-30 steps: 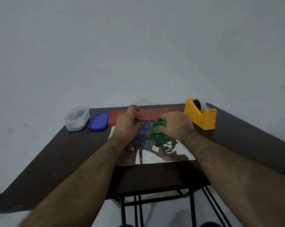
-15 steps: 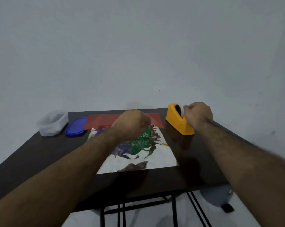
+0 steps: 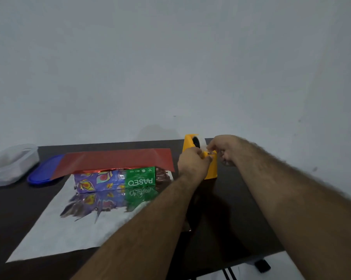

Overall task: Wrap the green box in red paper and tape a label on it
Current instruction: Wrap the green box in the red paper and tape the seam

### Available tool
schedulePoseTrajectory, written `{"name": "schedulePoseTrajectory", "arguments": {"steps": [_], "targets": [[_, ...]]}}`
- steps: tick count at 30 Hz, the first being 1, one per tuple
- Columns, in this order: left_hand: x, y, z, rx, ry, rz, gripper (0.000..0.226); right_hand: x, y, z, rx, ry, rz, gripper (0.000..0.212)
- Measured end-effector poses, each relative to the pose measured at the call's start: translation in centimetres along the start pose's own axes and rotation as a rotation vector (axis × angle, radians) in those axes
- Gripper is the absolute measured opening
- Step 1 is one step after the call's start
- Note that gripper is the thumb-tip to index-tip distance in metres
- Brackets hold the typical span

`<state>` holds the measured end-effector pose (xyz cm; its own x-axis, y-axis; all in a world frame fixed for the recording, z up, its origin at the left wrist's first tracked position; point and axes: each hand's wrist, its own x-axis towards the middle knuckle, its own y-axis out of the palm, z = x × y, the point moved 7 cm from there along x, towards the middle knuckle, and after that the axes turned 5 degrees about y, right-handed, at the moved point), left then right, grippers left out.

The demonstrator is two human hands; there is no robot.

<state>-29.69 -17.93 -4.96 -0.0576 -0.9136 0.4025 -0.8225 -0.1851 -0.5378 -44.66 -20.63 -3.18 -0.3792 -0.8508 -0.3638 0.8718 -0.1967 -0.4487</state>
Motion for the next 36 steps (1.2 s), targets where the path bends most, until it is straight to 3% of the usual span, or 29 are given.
{"name": "schedulePoseTrajectory", "arguments": {"steps": [4, 10, 17, 25, 31, 34, 36], "targets": [[-0.7, 0.8, 0.7, -0.074, 0.063, -0.086, 0.031, 0.2, 0.1, 0.4, 0.074, 0.008, 0.062, 0.033], [-0.6, 0.7, 0.5, -0.02, 0.113, -0.046, 0.024, -1.2, -0.6, -0.5, 0.143, 0.052, 0.107, 0.028], [-0.2, 0.6, 1.1, 0.0, 0.106, -0.042, 0.032, -2.0, -0.1, -3.6, 0.233, 0.026, 0.051, 0.017], [0.2, 0.7, 1.5, -0.015, 0.144, -0.026, 0.021, -2.5, 0.6, -5.9, 0.569, -0.08, -0.132, 0.023], [0.3, 1.1, 2.0, -0.029, 0.11, -0.004, 0.041, -1.6, 1.0, -9.2, 0.427, -0.019, -0.365, 0.03], [0.5, 0.9, 2.3, -0.101, 0.076, -0.009, 0.04, -1.5, 1.2, -8.5, 0.656, -0.041, -0.278, 0.02], [0.6, -0.1, 2.8, -0.279, -0.009, -0.094, 0.031, -2.2, 1.7, -7.9, 0.852, -0.043, -0.138, 0.013]]}}
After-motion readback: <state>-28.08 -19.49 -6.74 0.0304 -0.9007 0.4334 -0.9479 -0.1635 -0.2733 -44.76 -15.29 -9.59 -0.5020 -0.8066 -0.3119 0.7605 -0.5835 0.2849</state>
